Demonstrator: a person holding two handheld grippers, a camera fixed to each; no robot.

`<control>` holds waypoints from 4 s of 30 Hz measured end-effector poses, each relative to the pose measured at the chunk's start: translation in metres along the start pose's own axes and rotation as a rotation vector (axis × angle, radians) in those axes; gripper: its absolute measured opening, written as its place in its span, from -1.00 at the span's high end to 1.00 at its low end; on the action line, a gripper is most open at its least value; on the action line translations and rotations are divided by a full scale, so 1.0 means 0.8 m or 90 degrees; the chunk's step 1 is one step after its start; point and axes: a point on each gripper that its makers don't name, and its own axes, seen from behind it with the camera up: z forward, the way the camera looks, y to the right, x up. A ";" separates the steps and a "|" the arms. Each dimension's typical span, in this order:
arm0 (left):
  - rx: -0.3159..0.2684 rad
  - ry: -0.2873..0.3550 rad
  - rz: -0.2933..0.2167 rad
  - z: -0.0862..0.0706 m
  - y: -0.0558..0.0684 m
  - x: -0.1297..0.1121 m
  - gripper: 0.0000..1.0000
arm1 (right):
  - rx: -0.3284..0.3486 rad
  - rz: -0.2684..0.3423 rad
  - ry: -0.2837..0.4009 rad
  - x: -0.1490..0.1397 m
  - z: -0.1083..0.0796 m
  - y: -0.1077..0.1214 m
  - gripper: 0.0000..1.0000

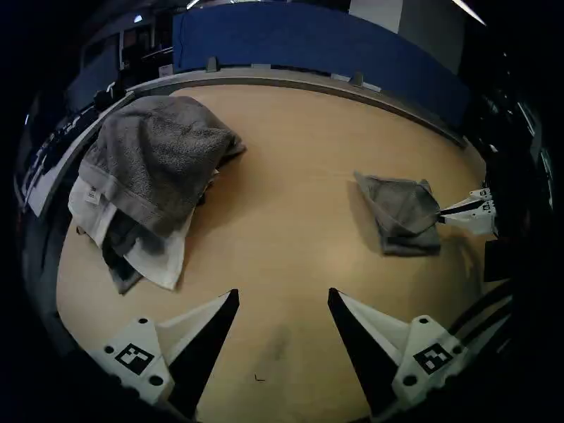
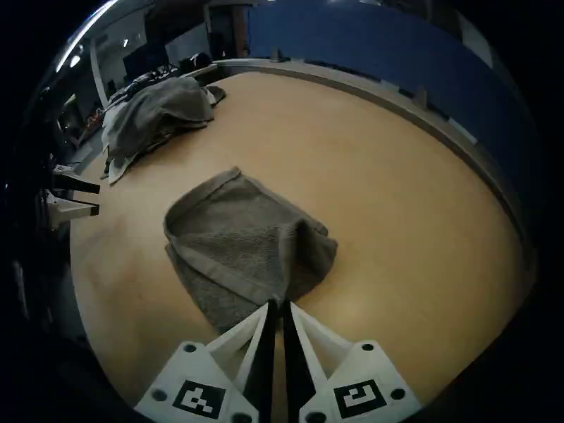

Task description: Fold towel

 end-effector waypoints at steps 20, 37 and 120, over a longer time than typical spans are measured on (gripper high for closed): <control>-0.010 0.009 -0.006 -0.006 0.009 0.008 -0.88 | 0.014 -0.047 0.071 0.100 -0.012 -0.018 0.88; -0.017 0.021 -0.031 -0.010 0.012 0.005 -0.88 | 0.036 -0.097 0.057 0.165 0.046 -0.040 0.88; -0.028 0.028 -0.035 -0.008 0.028 0.009 -0.88 | 0.021 -0.116 0.069 0.103 0.039 -0.070 -1.00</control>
